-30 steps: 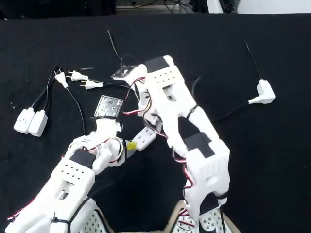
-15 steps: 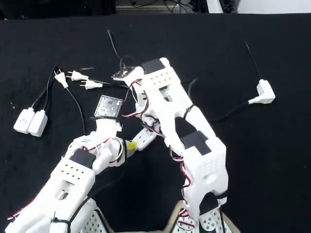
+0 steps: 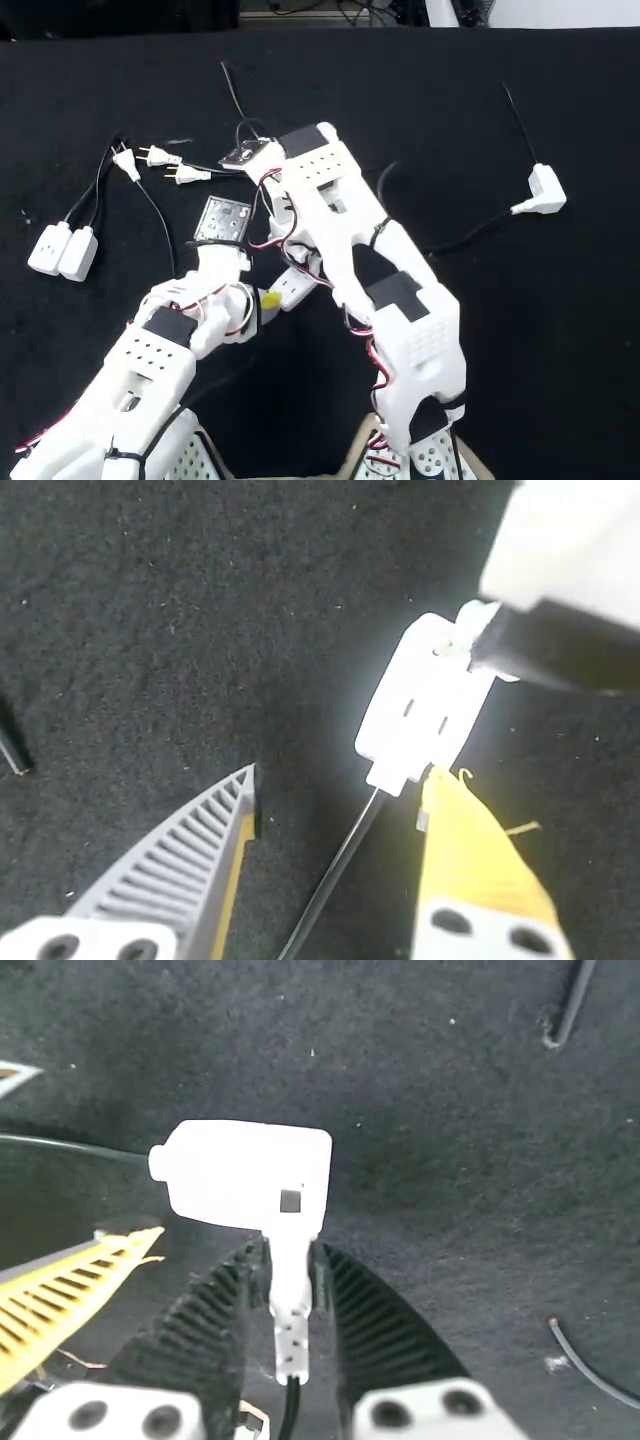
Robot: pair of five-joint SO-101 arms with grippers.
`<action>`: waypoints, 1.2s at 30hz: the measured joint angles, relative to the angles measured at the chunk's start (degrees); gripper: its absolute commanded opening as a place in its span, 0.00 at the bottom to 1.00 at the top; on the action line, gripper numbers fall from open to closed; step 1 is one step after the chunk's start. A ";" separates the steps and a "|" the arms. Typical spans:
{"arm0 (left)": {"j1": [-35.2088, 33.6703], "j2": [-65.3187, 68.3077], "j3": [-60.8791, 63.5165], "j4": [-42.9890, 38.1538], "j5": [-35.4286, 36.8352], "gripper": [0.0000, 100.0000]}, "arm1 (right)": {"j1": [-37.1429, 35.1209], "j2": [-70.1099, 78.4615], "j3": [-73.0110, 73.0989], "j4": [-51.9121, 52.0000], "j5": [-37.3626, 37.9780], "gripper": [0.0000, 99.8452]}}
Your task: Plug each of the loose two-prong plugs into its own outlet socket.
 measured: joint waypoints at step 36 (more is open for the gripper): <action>-15.12 0.00 -0.70 4.75 4.31 0.27 | -4.75 2.29 0.70 -6.77 -3.34 0.01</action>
